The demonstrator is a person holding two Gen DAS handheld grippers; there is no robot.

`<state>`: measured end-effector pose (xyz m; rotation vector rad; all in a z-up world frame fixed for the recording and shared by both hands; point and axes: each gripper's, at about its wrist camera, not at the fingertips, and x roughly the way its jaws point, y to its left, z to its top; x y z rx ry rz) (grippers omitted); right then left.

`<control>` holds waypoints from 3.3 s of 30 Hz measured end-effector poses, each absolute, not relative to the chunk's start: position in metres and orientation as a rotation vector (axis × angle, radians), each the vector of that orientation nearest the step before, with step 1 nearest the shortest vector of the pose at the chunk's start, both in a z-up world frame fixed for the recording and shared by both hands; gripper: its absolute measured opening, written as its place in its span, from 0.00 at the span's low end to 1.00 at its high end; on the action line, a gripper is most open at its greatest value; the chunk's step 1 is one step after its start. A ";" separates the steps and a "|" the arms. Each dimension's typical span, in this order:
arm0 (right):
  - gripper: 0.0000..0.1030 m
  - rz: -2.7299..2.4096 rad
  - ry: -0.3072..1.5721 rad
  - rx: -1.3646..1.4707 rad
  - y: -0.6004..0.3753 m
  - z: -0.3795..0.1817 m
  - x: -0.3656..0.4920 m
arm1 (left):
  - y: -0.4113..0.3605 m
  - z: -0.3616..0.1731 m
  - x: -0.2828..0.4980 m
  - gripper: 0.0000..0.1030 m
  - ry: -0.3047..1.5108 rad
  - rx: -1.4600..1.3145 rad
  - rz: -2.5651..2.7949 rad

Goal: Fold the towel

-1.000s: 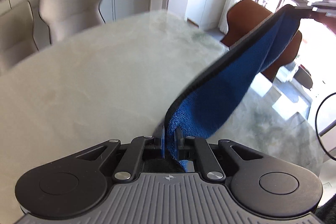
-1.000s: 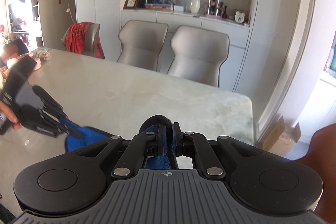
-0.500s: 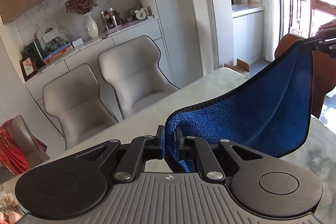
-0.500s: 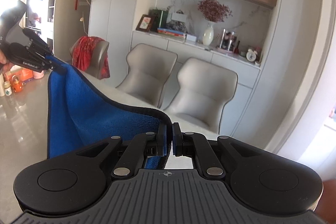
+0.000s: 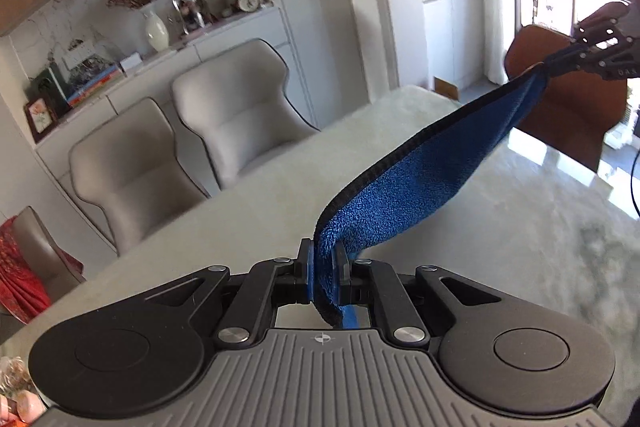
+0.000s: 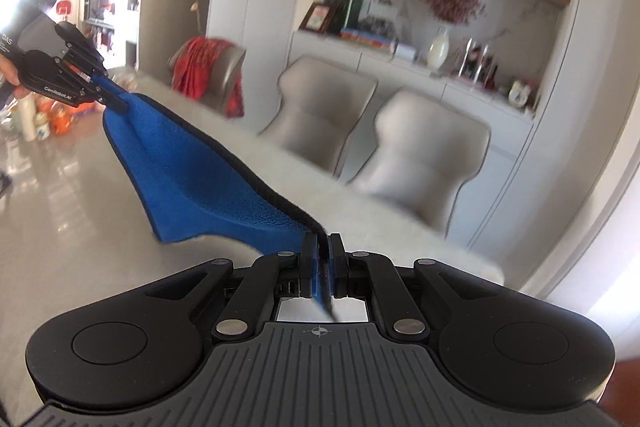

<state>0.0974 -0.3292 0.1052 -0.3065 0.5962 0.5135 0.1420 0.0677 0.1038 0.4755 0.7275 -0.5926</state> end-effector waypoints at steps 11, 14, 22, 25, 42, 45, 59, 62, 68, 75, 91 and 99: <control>0.07 0.585 0.963 -0.254 -0.339 0.022 0.025 | 0.055 -0.012 0.060 0.12 1.065 0.500 -0.842; 0.11 0.560 1.021 -0.117 -0.337 0.003 0.026 | 0.057 -0.023 0.060 0.12 1.125 0.498 -0.847; 0.29 0.453 1.028 0.089 -0.320 -0.043 0.066 | 0.078 -0.007 0.086 0.43 1.074 0.481 -0.725; 0.36 0.374 1.032 0.096 -0.310 -0.064 0.083 | 0.087 -0.005 0.114 0.49 1.014 0.384 -0.591; 0.59 0.173 0.975 0.100 -0.301 -0.087 0.088 | 0.079 -0.072 0.229 0.49 1.018 0.270 -0.370; 0.59 0.189 0.983 0.095 -0.297 -0.089 0.088 | 0.085 -0.077 0.233 0.49 1.058 0.260 -0.379; 0.55 0.149 1.026 0.084 -0.284 -0.101 0.095 | 0.064 -0.096 0.225 0.46 1.071 0.366 -0.436; 0.55 0.129 1.035 0.047 -0.280 -0.104 0.095 | 0.061 -0.096 0.221 0.35 1.062 0.387 -0.456; 0.30 0.155 1.004 -0.003 -0.272 -0.105 0.091 | 0.061 -0.093 0.220 0.09 1.064 0.442 -0.461; 0.09 0.166 1.046 -0.006 -0.277 -0.097 0.083 | 0.059 -0.092 0.235 0.07 1.078 0.540 -0.406; 0.09 0.025 1.200 -0.065 -0.314 -0.084 0.031 | 0.042 -0.077 0.260 0.04 1.031 0.662 -0.435; 0.33 0.024 1.155 -0.069 -0.319 -0.073 0.049 | 0.045 -0.082 0.268 0.08 1.065 0.634 -0.431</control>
